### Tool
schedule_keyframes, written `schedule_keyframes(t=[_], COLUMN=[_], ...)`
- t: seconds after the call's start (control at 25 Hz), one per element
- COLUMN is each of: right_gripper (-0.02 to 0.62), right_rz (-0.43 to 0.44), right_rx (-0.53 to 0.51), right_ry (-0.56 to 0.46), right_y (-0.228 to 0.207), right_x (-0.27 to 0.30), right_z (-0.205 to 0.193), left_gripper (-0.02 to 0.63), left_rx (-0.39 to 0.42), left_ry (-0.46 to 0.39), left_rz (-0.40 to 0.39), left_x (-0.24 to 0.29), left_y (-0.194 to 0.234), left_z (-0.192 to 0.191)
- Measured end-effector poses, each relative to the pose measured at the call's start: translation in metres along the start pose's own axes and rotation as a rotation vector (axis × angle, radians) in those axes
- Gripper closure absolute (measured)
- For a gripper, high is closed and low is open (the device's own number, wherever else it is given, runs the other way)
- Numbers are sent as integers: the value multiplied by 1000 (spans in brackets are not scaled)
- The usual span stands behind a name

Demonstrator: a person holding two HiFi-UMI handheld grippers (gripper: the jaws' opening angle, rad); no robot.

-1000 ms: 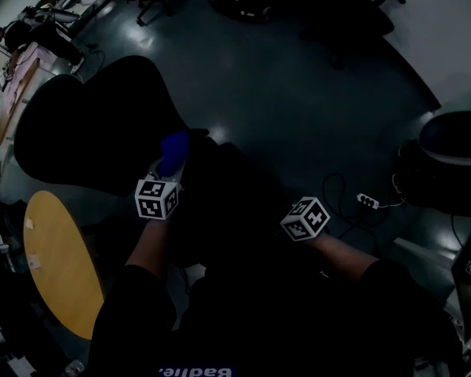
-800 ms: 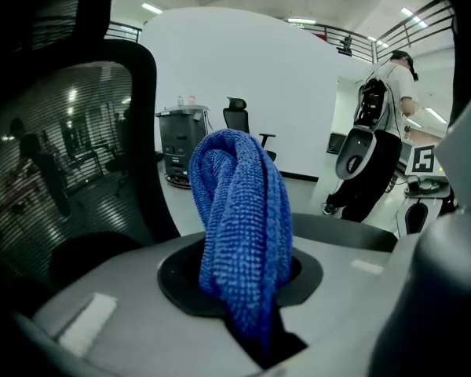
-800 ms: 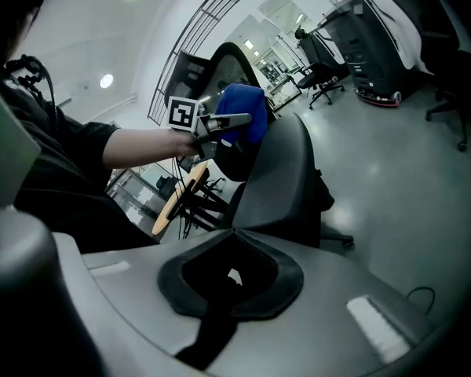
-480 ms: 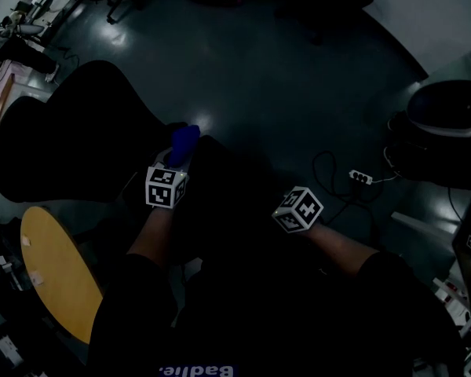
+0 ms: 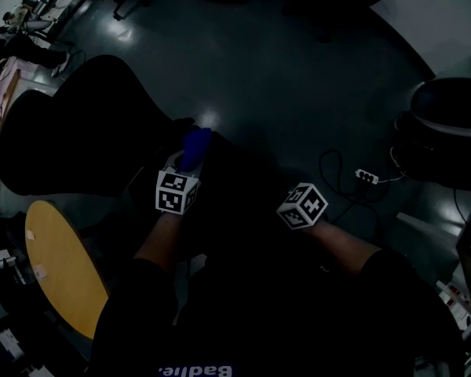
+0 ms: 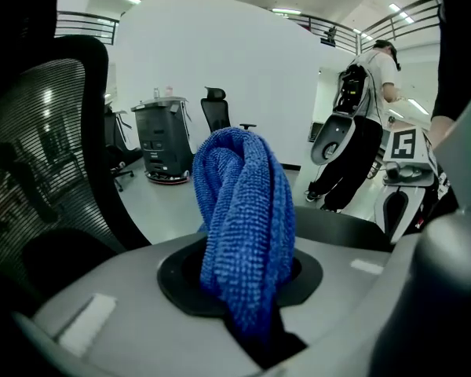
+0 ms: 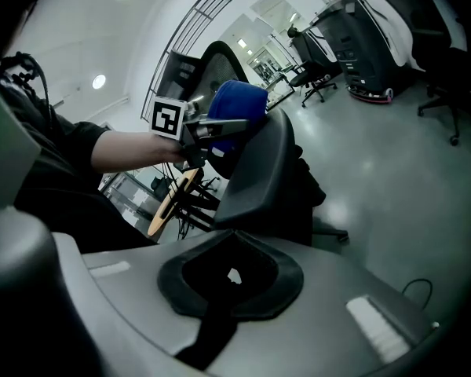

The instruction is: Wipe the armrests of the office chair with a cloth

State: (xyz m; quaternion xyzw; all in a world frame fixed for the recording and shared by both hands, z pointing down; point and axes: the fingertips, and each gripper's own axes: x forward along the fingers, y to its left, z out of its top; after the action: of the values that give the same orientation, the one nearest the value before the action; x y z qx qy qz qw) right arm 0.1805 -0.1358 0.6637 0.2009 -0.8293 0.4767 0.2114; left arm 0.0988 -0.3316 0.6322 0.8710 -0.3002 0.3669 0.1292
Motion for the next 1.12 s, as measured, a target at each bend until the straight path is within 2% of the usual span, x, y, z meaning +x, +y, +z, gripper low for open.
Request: schedule_keyframes(t=[0.2,0.48,0.84,1.12], right_gripper=[592,591,591,591], right_rz=[-4,-10,-24,-32], right_rx=[9,31,67,90], right_ry=[0,-17,-53,-78], right_y=[0,-1,-1,-2], right_x=[0,4,3,4], right_z=[0,3,2,4], left_gripper=[497,496,497,497], left_rx=[60,89,37,50], left_ry=[-6,-1,-12,7], left_rz=[-72,-172,-305,-431], left_x=[-8,-21,-41,-51], left_y=[-37,-83,-159,-196], left_z=[-5,-18,-35,-44])
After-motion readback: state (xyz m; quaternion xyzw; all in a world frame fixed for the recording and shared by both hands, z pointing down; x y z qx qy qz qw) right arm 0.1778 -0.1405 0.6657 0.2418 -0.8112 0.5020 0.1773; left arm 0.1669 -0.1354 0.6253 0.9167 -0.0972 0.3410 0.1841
